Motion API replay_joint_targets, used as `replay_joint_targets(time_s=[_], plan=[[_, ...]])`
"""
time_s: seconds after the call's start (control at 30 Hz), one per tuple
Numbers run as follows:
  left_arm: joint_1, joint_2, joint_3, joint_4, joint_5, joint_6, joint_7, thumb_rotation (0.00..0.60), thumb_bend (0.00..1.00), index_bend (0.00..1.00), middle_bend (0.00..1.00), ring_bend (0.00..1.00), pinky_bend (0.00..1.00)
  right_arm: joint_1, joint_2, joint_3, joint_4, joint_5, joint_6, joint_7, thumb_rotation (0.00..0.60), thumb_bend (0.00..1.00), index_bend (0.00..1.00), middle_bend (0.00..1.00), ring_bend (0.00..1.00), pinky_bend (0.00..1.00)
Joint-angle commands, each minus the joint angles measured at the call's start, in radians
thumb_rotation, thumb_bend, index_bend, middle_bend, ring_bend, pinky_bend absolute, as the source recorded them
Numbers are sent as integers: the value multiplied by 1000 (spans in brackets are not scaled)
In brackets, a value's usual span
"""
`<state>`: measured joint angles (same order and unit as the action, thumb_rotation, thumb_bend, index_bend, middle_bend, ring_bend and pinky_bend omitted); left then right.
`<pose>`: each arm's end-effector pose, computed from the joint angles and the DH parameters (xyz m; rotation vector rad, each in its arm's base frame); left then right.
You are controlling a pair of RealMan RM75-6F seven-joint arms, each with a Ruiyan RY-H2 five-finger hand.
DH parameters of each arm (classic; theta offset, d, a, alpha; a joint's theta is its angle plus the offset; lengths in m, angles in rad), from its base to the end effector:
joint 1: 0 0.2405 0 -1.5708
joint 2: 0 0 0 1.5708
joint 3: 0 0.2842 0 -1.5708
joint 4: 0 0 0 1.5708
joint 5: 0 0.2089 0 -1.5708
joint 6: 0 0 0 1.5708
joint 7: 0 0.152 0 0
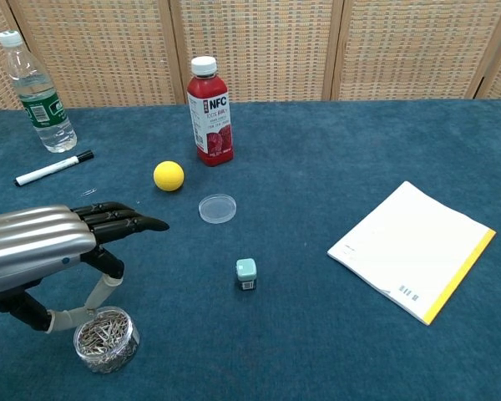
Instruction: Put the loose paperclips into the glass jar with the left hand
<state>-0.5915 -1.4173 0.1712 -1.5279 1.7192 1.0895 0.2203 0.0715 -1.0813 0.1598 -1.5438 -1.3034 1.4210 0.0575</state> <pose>-0.2179 0.2471 -0.0122 -2.3319 -0.6239 -0.8959 -0.3737 -0.2070 0.2153 1.1710 -0.9190 0.8233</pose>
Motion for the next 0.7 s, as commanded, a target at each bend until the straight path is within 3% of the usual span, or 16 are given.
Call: replay_joint_targets(time_s=[0.03,0.2,0.37,0.43,0.7], plan=[[4,-4,3,-3,5,-5,10,600,442,967,0,0,0,0,1,0,1,1,-1,2,600,0,0,0,0,0],[8,-15,1,-1,10,-8,7,600,437,904,0,0,0,-1,2,-1,-1,-1,-1,3,600,0,0,0,0,0],[9,-17,2,-3,17,-11,-9,600,383,581,0,0,0,-1,3,0,-3,0,-1,2,600,0,0,0,0,0],[9,-16,2,-4,17,-14,-10,600,370,516,0,0,0,-1,2,0,-2,0,-1,2,600,0,0,0,0,0],[10,-17,-6,-7,12,-24,-2,600,324,393,0,0,0,-1,3,0,-3,0,-1,2,600,0,0,0,0,0]])
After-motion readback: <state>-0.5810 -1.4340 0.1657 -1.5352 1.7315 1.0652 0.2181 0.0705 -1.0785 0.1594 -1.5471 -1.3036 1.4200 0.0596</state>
